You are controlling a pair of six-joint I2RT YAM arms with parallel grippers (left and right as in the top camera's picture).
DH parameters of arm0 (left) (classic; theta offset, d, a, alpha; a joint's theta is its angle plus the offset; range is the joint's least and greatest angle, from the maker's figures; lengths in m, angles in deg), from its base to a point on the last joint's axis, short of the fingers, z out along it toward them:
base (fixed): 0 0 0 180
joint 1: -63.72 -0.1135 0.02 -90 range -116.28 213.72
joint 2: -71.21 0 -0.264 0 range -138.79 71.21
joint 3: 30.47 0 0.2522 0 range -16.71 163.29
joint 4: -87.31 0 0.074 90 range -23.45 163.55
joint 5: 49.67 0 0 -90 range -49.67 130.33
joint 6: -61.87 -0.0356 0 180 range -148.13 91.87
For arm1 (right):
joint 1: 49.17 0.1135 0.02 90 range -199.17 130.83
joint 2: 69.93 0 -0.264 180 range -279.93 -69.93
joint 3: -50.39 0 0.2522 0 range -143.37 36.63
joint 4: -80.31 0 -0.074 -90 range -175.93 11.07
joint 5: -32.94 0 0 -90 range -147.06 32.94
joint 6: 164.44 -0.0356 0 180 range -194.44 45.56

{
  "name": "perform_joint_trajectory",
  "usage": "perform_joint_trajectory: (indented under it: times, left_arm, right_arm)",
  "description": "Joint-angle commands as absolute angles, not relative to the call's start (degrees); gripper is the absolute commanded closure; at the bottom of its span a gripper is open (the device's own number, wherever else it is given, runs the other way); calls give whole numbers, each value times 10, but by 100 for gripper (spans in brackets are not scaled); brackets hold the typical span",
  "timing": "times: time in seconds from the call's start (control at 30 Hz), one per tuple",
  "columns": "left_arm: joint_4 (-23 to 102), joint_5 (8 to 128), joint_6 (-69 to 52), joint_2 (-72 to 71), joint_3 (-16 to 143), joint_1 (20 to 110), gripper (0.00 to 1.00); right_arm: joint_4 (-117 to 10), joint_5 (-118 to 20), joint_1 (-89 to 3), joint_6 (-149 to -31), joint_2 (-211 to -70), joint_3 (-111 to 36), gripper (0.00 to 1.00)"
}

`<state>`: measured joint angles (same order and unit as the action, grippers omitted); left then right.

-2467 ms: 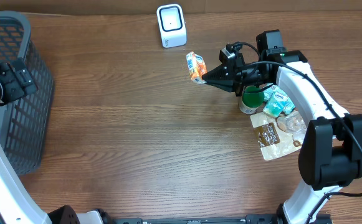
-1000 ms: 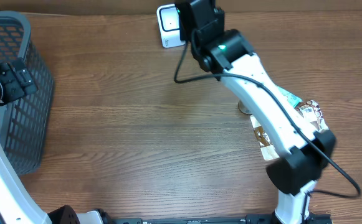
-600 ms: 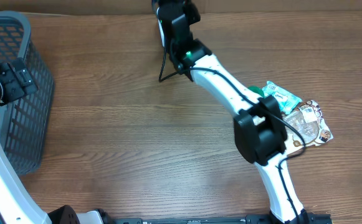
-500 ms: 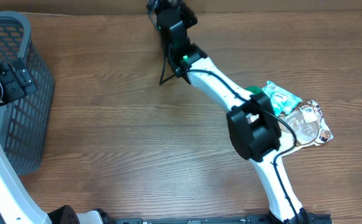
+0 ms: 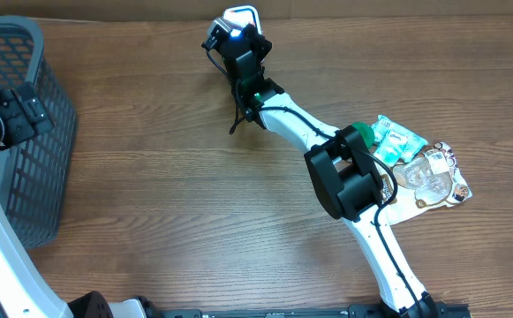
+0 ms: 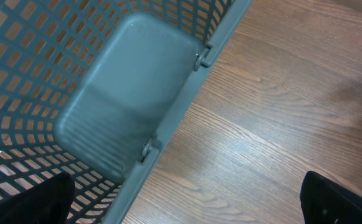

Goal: Scan the item barcode
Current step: 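Carry the orange Kleenex pack to the white scanner and hold it, then move the pack right and release it beside the jar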

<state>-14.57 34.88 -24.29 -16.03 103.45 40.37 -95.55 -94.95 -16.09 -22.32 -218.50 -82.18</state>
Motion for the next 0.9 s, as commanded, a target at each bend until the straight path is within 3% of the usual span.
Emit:
perform_joint_trajectory:
  times: [0.0, 0.5, 0.7, 0.87]
  left_arm:
    - [-145, 344, -254, -161, 1042, 402, 0]
    - [-145, 344, -254, -161, 1042, 402, 1]
    - [-145, 344, -254, -161, 1042, 402, 0]
    - [-145, 344, -254, -161, 1042, 402, 0]
  right_arm:
    - [-960, -950, -162, -219, -2183, -826, 96]
    - [-939, -984, -161, -267, -2142, -826, 96]
    - [-789, -948, -160, -383, -2047, -826, 96]
    - [-589, -829, -159, -532, -1935, -826, 96]
